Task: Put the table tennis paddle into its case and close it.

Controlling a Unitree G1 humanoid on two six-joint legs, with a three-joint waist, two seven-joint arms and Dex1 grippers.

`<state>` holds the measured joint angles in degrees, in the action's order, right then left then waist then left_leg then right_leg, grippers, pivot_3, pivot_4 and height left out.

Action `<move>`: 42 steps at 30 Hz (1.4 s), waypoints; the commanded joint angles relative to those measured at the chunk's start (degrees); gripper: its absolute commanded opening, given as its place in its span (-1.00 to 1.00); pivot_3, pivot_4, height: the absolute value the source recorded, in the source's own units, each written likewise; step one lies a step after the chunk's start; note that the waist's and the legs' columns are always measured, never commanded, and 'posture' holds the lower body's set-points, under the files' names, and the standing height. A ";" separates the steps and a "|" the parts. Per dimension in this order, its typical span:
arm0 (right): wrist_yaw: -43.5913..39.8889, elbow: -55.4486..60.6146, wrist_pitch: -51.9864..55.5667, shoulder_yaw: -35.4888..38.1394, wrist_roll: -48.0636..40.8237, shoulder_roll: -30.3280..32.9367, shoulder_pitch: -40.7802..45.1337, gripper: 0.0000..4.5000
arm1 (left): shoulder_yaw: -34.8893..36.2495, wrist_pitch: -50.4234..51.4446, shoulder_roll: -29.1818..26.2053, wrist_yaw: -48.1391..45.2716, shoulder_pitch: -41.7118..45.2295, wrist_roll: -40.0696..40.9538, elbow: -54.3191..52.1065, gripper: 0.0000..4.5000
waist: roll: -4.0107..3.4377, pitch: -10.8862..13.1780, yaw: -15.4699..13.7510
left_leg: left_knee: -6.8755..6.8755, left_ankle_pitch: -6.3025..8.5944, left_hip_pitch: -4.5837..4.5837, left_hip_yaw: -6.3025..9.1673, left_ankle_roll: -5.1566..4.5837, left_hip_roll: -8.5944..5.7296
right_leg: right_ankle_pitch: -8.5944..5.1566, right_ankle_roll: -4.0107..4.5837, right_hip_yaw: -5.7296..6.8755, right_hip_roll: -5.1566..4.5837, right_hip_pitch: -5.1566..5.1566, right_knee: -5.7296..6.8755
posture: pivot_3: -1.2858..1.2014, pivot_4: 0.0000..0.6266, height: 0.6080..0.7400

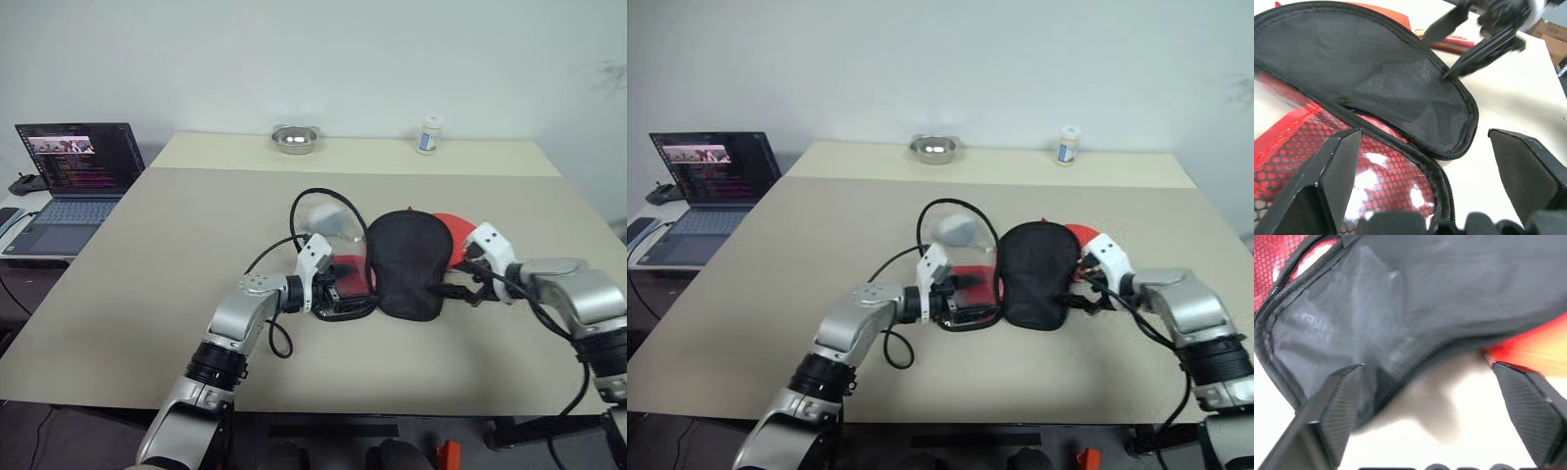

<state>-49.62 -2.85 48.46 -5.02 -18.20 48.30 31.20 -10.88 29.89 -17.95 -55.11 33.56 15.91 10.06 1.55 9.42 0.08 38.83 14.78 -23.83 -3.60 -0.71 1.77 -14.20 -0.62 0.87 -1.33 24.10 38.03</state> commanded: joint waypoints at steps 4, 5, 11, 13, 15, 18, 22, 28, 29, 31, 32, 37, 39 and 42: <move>1.75 5.53 0.85 13.48 -2.64 5.09 -4.98 0.99 | 1.63 0.22 0.10 0.36 -0.31 2.14 -3.84 1.00 | -0.01 0.01 -0.03 | 0.01 0.00 0.02 0.00 0.00 0.00 | 0.00 0.00 0.01 -0.01 -0.02 0.03 | 0.03 -0.52 1.00; 2.71 4.72 0.63 14.39 -2.30 4.89 -5.25 0.99 | 1.57 0.42 0.40 0.61 -0.08 2.31 -4.00 1.00 | -0.01 0.00 -0.05 | 0.02 0.00 0.03 0.00 0.00 0.00 | 0.00 0.00 0.01 -0.02 -0.03 0.03 | 0.03 -0.52 1.00; 6.41 -5.65 -3.58 11.47 1.88 1.60 -1.54 0.99 | 0.86 1.13 0.67 -1.56 1.59 3.73 -4.52 1.00 | -0.02 0.01 0.17 | 0.01 0.00 0.07 -0.04 0.01 0.01 | 0.00 0.00 -0.06 0.04 -0.02 0.07 | 0.03 -0.52 1.00; 6.43 -10.33 -5.34 9.94 3.13 0.14 0.93 0.99 | 1.12 0.75 0.04 -2.67 2.08 3.96 -3.78 1.00 | -0.03 0.01 0.31 | 0.01 -0.01 0.09 -0.08 0.01 0.00 | 0.00 0.00 -0.10 0.05 0.00 0.09 | 0.03 -0.52 1.00; 6.42 -16.12 -7.82 8.44 4.59 -1.56 3.99 0.99 | 1.52 -0.59 -0.44 -2.19 2.90 2.64 -1.23 1.00 | -0.03 0.01 0.32 | 0.01 -0.01 0.09 -0.09 0.01 0.00 | 0.00 0.00 -0.10 0.06 -0.01 0.08 | 0.03 -0.52 1.00; 6.42 -24.53 -12.12 6.18 7.23 -3.83 7.52 0.99 | 1.47 -2.05 -0.81 -1.42 3.50 1.27 1.18 1.00 | -0.04 0.01 0.28 | 0.01 -0.01 0.09 -0.10 0.01 -0.01 | 0.00 0.00 -0.11 0.06 -0.01 0.05 | 0.03 -0.52 1.00; 5.54 -33.29 -16.46 3.71 10.36 -5.46 10.48 0.99 | 1.46 -2.38 -1.02 -1.34 2.81 1.29 0.95 1.00 | -0.04 0.02 0.18 | 0.00 -0.01 0.03 -0.13 0.01 -0.01 | 0.00 0.00 -0.11 0.03 0.01 -0.01 | 0.03 -0.52 1.00; 4.53 -40.72 -19.33 2.63 13.10 -5.99 12.96 0.99 | 2.02 -2.03 -2.26 -2.30 1.34 1.93 -0.56 1.00 | -0.06 0.01 0.23 | 0.02 -0.01 0.08 -0.20 0.01 -0.01 | 0.02 -0.02 -0.16 -0.01 0.00 0.05 | 0.03 -0.52 1.00; 4.28 -41.20 -19.14 2.68 13.16 -6.08 13.16 0.99 | 2.31 -2.33 -2.66 -2.40 1.43 1.81 -0.12 1.00 | -0.06 0.01 0.24 | 0.02 -0.01 0.09 -0.20 0.01 0.00 | 0.02 -0.02 -0.16 0.00 0.00 0.07 | 0.03 -0.52 1.00; 4.40 -41.76 -18.10 3.35 12.90 -6.57 13.43 0.91 | 2.69 -2.75 -3.17 -2.36 1.70 1.67 0.66 1.00 | -0.06 0.01 0.22 | 0.01 -0.01 0.09 -0.16 0.01 0.02 | 0.02 -0.01 -0.13 0.02 0.00 0.08 | 0.03 -0.52 1.00; 4.53 -41.79 -17.97 3.43 12.93 -6.83 13.43 0.83 | 2.76 -2.90 -3.37 -2.42 1.80 1.63 0.89 1.00 | -0.05 0.01 0.22 | 0.01 -0.01 0.09 -0.16 0.01 0.02 | 0.02 -0.01 -0.13 0.02 0.00 0.08 | 0.03 -0.52 1.00; 5.97 -40.23 -16.48 3.85 13.12 -8.18 12.73 0.21 | 2.81 -3.31 -3.59 -2.66 1.95 1.42 1.40 1.00 | -0.02 -0.01 0.25 | 0.05 -0.01 0.14 -0.19 0.01 0.00 | 0.04 -0.05 -0.15 -0.02 -0.07 0.07 | 0.03 -0.52 1.00; 6.49 -39.31 -15.57 4.23 13.04 -8.36 12.21 -0.07 | 2.82 -3.46 -3.60 -2.65 1.94 1.31 1.50 1.00 | -0.02 -0.01 0.29 | 0.06 -0.01 0.18 -0.21 0.02 0.00 | 0.06 -0.06 -0.16 -0.02 -0.09 0.09 | 0.03 -0.52 1.00; 8.74 -38.46 -15.03 5.39 13.39 -7.93 11.39 -0.49 | 2.78 -3.67 -3.61 -2.56 1.72 1.18 1.53 1.00 | -0.02 -0.01 0.26 | 0.06 -0.01 0.22 -0.21 0.02 0.01 | 0.06 -0.06 -0.15 -0.02 -0.11 0.12 | 0.03 -0.52 1.00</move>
<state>-43.79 -41.35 32.69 -1.18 -5.77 39.64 43.40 -8.69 27.32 -21.28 -57.14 34.43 16.75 12.18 1.53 9.40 0.34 38.88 14.77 -23.61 -3.81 -0.69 1.78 -14.14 -0.68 0.71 -1.35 23.99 38.16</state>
